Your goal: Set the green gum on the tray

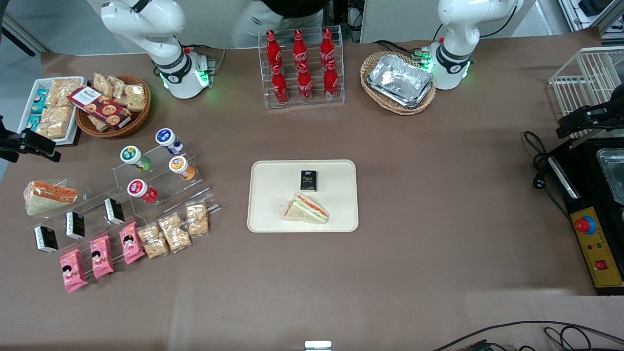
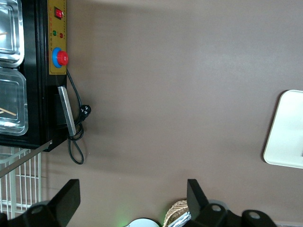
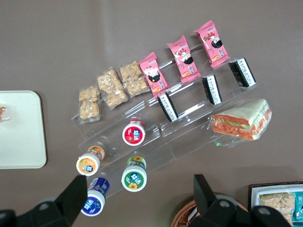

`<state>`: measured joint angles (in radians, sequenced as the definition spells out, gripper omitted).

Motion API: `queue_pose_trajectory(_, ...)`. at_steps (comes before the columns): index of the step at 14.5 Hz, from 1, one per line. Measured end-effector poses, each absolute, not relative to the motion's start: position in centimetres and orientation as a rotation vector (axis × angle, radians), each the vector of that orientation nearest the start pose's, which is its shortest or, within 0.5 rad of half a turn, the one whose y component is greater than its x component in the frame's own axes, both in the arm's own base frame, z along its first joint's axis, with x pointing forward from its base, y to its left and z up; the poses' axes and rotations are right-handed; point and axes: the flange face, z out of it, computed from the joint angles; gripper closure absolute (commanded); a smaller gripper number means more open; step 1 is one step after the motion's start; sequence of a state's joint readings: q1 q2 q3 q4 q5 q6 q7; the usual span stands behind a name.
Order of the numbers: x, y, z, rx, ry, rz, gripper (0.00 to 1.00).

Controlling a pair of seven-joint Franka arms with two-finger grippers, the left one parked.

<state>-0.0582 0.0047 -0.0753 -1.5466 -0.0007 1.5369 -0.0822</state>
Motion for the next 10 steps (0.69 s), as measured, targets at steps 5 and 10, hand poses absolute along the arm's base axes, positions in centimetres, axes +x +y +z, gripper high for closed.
queue_pose_trajectory(5,50.2,-7.1,62.6,-3.126,0.079,-0.005,0.0)
queue_pose_trajectory(10,42.6,-5.5,60.6,-3.113,0.048,-0.069,0.0)
